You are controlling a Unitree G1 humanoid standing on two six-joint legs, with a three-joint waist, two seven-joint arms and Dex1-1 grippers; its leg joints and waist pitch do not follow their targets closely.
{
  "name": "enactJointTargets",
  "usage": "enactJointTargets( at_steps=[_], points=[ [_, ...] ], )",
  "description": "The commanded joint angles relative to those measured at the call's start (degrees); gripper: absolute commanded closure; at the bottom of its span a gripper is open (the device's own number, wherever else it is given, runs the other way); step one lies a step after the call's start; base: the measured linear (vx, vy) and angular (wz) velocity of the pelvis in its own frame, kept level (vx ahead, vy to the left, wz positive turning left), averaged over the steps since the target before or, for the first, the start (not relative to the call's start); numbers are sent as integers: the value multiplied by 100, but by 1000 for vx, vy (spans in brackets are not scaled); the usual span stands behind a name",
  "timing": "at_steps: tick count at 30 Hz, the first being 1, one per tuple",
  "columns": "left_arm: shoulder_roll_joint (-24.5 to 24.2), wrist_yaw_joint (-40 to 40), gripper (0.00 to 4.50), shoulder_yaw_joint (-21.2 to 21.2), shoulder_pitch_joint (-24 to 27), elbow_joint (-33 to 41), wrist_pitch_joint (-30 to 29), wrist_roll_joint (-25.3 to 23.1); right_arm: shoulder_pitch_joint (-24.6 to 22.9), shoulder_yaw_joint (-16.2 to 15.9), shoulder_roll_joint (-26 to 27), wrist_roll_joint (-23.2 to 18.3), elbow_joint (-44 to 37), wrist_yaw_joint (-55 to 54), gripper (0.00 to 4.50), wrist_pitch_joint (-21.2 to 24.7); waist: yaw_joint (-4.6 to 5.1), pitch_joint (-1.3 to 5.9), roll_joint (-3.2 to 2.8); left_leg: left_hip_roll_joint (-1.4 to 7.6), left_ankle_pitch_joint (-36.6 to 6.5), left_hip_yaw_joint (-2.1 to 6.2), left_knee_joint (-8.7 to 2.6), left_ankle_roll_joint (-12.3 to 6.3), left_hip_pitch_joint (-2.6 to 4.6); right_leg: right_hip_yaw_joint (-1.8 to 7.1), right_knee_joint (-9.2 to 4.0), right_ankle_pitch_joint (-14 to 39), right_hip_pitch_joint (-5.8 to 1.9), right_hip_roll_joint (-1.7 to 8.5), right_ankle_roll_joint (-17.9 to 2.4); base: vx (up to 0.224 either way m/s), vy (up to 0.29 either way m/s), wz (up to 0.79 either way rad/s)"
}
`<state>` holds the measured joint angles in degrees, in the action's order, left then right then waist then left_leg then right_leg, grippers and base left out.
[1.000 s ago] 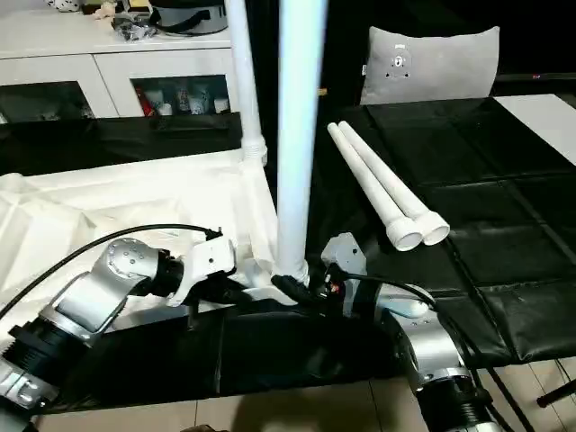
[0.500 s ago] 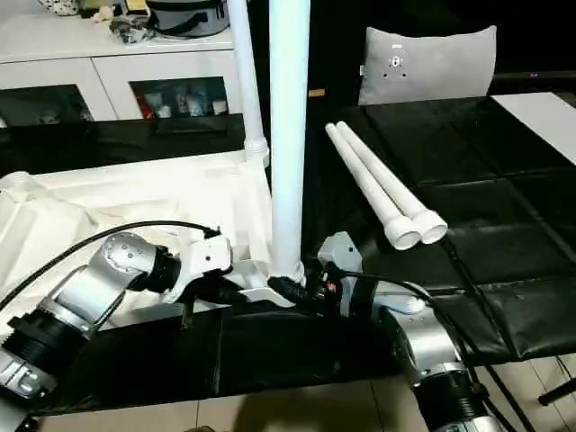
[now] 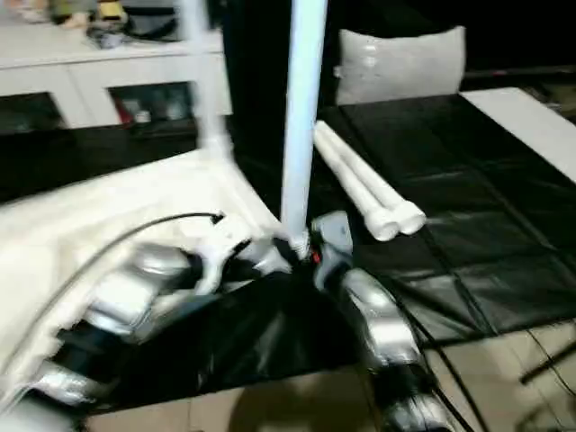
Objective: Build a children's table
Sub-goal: Rotate leg to tighten
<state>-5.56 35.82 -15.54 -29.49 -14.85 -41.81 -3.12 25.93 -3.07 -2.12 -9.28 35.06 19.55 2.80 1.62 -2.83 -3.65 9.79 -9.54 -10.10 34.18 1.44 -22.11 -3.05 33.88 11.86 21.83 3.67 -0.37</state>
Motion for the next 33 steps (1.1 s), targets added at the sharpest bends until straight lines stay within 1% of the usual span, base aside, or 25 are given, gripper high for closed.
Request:
enactJointTargets(
  at_steps=[1, 2, 3, 4, 6, 7, 8, 10, 14, 16, 17, 18, 20, 21, 22, 24, 25, 26, 27, 28, 29, 30, 31, 32, 33],
  points=[
    [358, 6, 450, -45, -182, 638, -5, 300, -149, 3, 173, 61, 938, -493, 183, 482, 43, 221, -7, 268, -3419, 318, -556, 262, 115, 117, -614, 3238, -46, 464, -586, 0, 0, 0],
    [431, -73, 450, -33, -205, 646, -48, 294, -80, -17, 207, 89, 1021, -547, 183, 489, 52, 222, -7, 265, -3514, 310, -552, 248, 147, 92, -647, 3167, -19, 464, -582, 0, 0, 0],
    [483, -144, 450, -25, -221, 666, -100, 269, -7, -15, 251, 145, 1123, -623, 183, 516, 64, 220, 4, 260, -3549, 304, -545, 234, 156, 77, -661, 3151, -10, 465, -578, 0, 0, 0],
    [502, -173, 450, -22, -228, 673, -123, 253, 30, -10, 277, 175, 1177, -657, 183, 525, 71, 230, 40, 256, -3549, 300, -536, 206, 160, 54, -662, 3192, -13, 495, -584, 0, 0, 0],
    [450, -184, 450, -92, -224, 710, -145, 209, 114, 98, 378, 118, 1348, -650, 183, 556, 97, 212, 32, 249, -3565, 295, -525, 177, 167, 45, -711, 3370, 11, 509, -520, 0, 0, 0],
    [419, -168, 450, -108, -211, 725, -148, 206, 124, 100, 394, 111, 1379, -615, 183, 554, 123, 207, 30, 253, -3652, 306, -528, 184, 188, 24, -729, 3458, 22, 507, -474, 0, 0, 0],
    [400, -178, 450, -111, -197, 746, -163, 198, 146, 110, 413, 101, 1439, -580, 183, 544, 123, 207, 30, 253, -3652, 306, -528, 184, 188, 24, -729, 3458, 22, 507, -474, 0, 0, 0],
    [368, -164, 450, -117, -179, 768, -158, 191, 147, 130, 432, 73, 1467, -536, 183, 551, 168, 202, 12, 269, -3892, 335, -570, 249, 181, -7, -718, 3392, 13, 486, -436, 0, 0, 0],
    [237, -169, 450, -157, -139, 817, -128, 153, 207, 85, 392, 225, 1660, -562, 183, 510, 190, 185, 16, 257, -4128, 327, -566, 287, 235, -20, -756, 3420, 68, 487, -429, 0, 0, 0],
    [222, -154, 450, -148, -130, 827, -121, 154, 222, 86, 377, 250, 1686, -561, 183, 462, 211, 174, -1, 255, -4218, 333, -560, 296, 257, -41, -775, 3497, 88, 495, -404, 0, 0, 0],
    [216, -149, 450, -148, -128, 828, -117, 151, 227, 89, 371, 257, 1692, -564, 148, 445, 229, 168, 7, 251, -4290, 339, -566, 301, 260, -67, -785, 3535, 84, 481, -364, 0, 0, 0],
    [160, -119, 450, -170, -124, 810, -62, 103, 262, 145, 353, 242, 1711, -544, 127, 368, 237, 167, -4, 254, -4361, 346, -570, 308, 273, -86, -789, 3530, 87, 486, -351, 0, 0, 0],
    [67, -79, 450, -198, -119, 770, 25, 48, 312, 247, 336, 192, 1725, -549, 127, 288, 273, 170, -5, 258, -4427, 354, -579, 296, 258, -138, -792, 3526, 57, 501, -326, 0, 0, 0],
    [24, -58, 450, -189, -122, 744, 58, 45, 341, 274, 314, 187, 1739, -517, 110, 232, 281, 171, -9, 257, -4425, 353, -575, 288, 255, -152, -794, 3519, 55, 515, -330, 0, 0, 0],
    [-5, -57, 450, -170, -138, 710, 76, 37, 349, 278, 295, 191, 1727, -506, 90, 192, 270, 169, 6, 255, -4389, 341, -563, 276, 269, -169, -811, 3550, 69, 529, -315, 0, 0, 0],
    [-102, -40, 450, -153, -180, 618, 140, 12, 347, 296, 255, 181, 1673, -454, 77, 88, 258, 167, 0, 247, -4295, 339, -548, 261, 274, -157, -822, 3629, 84, 558, -316, 0, 0, 0],
    [-140, -33, 450, -139, -200, 571, 168, 8, 339, 299, 238, 179, 1641, -418, 77, 51, 246, 173, -2, 253, -4240, 340, -550, 255, 261, -140, -814, 3604, 78, 565, -333, 0, 0, 0],
    [-196, -22, 450, -117, -222, 506, 216, -4, 303, 299, 215, 178, 1559, -384, 66, 18, 226, 189, 12, 257, -4174, 319, -548, 223, 266, -111, -817, 3512, 85, 570, -375, 0, 0, 0],
    [-230, -16, 450, -102, -236, 464, 246, -11, 277, 297, 200, 179, 1504, -365, 54, 0, 207, 183, 22, 265, -4112, 329, -551, 225, 250, -98, -797, 3465, 81, 573, -384, 0, 0, 0],
    [-319, 37, 450, -82, -275, 363, 342, -16, 168, 277, 148, 185, 1281, -283, 38, -27, 181, 189, 19, 272, -3950, 330, -584, 201, 195, -68, -759, 3313, 33, 572, -444, 0, 0, 0],
    [-342, 52, 450, -78, -285, 337, 367, -17, 139, 272, 134, 187, 1221, -260, 31, -35, 142, 227, 10, 292, -3681, 321, -607, 172, 137, -12, -698, 3001, -15, 585, -550, 0, 0, 0],
    [-414, 99, 450, -83, -314, 270, 434, -10, 30, 271, 98, 159, 999, -165, 31, -56, 116, 252, 10, 306, -3482, 314, -614, 153, 113, 15, -664, 2741, -37, 587, -637, 0, 0, 0],
    [-489, 156, 450, -80, -336, 188, 514, -2, -114, 254, 57, 129, 720, -52, 21, -62, 50, 289, 11, 318, -3084, 267, -610, 89, 97, 48, -621, 2160, -48, 572, -808, 0, 0, 0],
    [-539, 196, 450, -82, -350, 135, 564, -1, -225, 226, 17, 120, 517, 19, 3, -83, 8, 301, -3, 319, -2712, 218, -599, -7, 83, 66, -584, 1663, -72, 556, -950, 0, 0, 0],
    [-629, 283, 450, -105, -374, 43, 672, -9, -420, 163, -60, 91, 171, 198, 3, -123, -18, 298, -3, 318, -2564, 205, -598, -72, 69, 68, -572, 1490, -88, 547, -998, 50, -11, 5]
  ],
)
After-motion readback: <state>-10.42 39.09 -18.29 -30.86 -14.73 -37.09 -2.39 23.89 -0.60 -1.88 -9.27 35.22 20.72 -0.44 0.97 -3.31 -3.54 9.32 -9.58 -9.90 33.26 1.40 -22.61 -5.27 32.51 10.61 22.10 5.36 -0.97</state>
